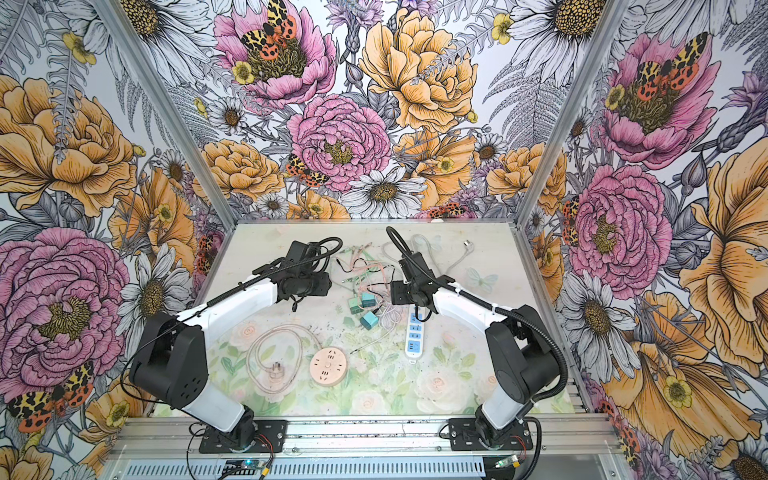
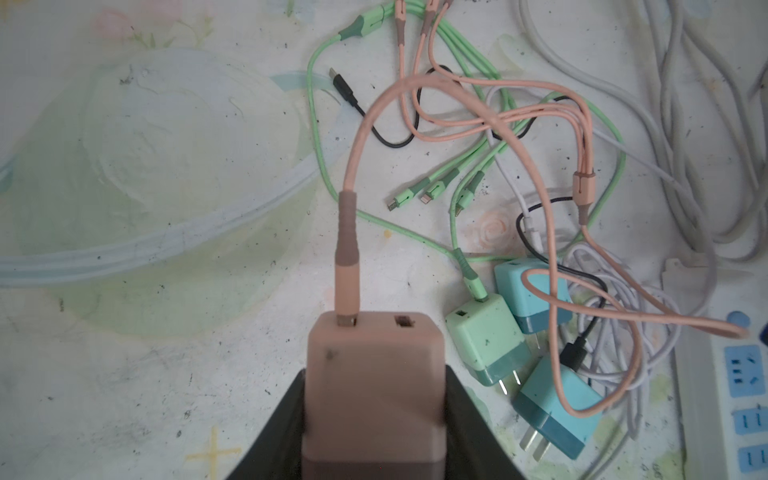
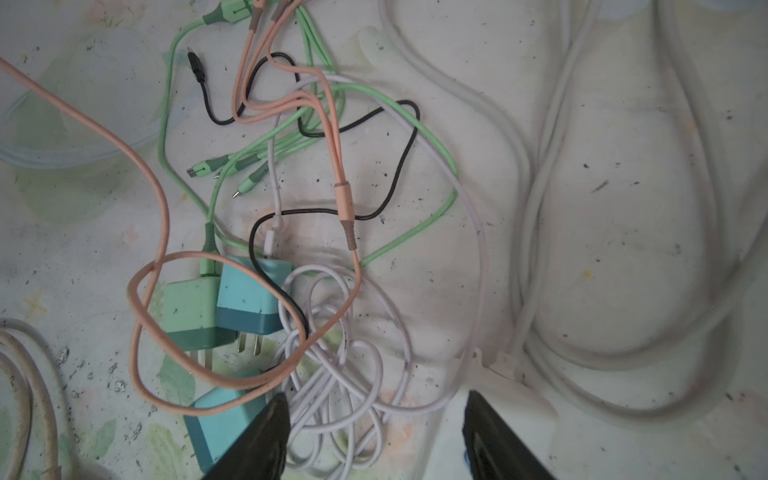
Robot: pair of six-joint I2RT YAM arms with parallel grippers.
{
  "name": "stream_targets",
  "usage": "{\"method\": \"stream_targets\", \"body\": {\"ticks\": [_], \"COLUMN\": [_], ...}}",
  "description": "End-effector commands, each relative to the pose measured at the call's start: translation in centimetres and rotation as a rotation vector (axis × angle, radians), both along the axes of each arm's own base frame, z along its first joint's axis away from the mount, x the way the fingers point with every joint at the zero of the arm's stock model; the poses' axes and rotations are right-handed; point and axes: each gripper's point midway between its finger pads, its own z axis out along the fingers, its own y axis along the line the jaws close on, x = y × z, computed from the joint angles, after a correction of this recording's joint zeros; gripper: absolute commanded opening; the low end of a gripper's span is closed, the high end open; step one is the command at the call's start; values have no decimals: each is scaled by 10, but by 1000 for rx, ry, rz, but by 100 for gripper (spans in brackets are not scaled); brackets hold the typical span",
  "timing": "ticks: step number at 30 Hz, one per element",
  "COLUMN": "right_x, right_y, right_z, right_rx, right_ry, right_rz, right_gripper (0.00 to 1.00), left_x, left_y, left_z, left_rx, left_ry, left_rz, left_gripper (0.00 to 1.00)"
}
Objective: Insert the plug
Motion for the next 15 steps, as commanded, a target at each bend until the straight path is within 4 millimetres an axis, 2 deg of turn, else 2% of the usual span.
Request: {"method": "stream_targets", "body": {"ticks": [1, 9, 15], "right_x": [0, -14, 0], "right_y": [18, 9, 19], "right_z": [5, 15, 2], "right_rx": [17, 9, -15], "right_ry": [-28, -65, -51], "right_rz": [68, 98, 101], "right_gripper": [66, 65, 65], "left_x": [-2, -3, -4], "left_y": [3, 15, 9], "left_z": [10, 12, 14], "left_rx": [-35, -51, -70], "left_ry": [-20, -21, -18], "left_rz": [-5, 14, -2], "left_gripper": [35, 35, 35]}}
